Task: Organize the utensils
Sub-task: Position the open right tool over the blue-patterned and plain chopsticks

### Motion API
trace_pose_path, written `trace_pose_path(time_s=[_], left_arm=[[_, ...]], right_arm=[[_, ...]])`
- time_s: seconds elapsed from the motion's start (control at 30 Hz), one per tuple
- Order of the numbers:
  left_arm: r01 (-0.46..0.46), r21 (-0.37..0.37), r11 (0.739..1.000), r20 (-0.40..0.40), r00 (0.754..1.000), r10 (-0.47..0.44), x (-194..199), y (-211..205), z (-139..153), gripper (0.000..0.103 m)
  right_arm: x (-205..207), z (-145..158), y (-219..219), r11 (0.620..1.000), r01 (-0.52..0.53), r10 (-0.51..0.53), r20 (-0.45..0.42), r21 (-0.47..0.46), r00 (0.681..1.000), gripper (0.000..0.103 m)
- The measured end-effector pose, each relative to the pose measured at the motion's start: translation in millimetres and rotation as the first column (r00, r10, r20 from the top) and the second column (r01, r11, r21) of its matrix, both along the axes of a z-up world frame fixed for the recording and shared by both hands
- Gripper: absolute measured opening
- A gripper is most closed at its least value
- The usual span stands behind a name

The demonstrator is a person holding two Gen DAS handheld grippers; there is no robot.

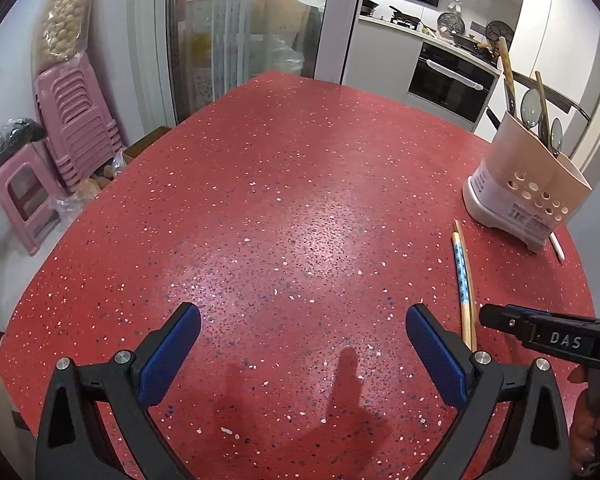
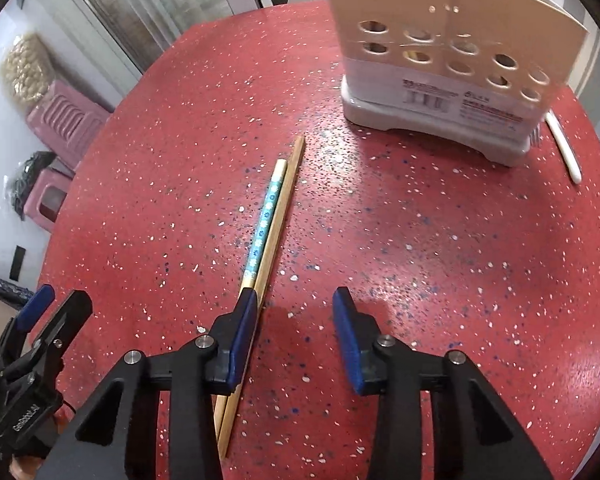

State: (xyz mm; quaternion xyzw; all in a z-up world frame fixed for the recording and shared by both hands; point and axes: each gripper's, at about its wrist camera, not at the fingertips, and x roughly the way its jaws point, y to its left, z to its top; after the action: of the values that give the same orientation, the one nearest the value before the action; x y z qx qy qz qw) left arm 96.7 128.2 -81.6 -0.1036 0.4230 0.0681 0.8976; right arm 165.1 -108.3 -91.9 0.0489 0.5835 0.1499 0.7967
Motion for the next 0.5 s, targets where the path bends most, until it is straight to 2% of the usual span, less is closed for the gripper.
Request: trace_pose_path(time_s=[0.13,0.5], left_arm=[[0.0,-0.001,1.0,0.0,1.0,0.0,1,2,0,0.103],[-0.008,-0.002,1.0,-0.003,1.0,0.008,1,6,1,0.103]], right_arm=[[2,-1,13,0.999,-0.019,0.019,0.006,-0.034,1.0,0.038],[11,-2,47,0.995,-0.055,0.056,0.007,-0.083,0.998,0.037]])
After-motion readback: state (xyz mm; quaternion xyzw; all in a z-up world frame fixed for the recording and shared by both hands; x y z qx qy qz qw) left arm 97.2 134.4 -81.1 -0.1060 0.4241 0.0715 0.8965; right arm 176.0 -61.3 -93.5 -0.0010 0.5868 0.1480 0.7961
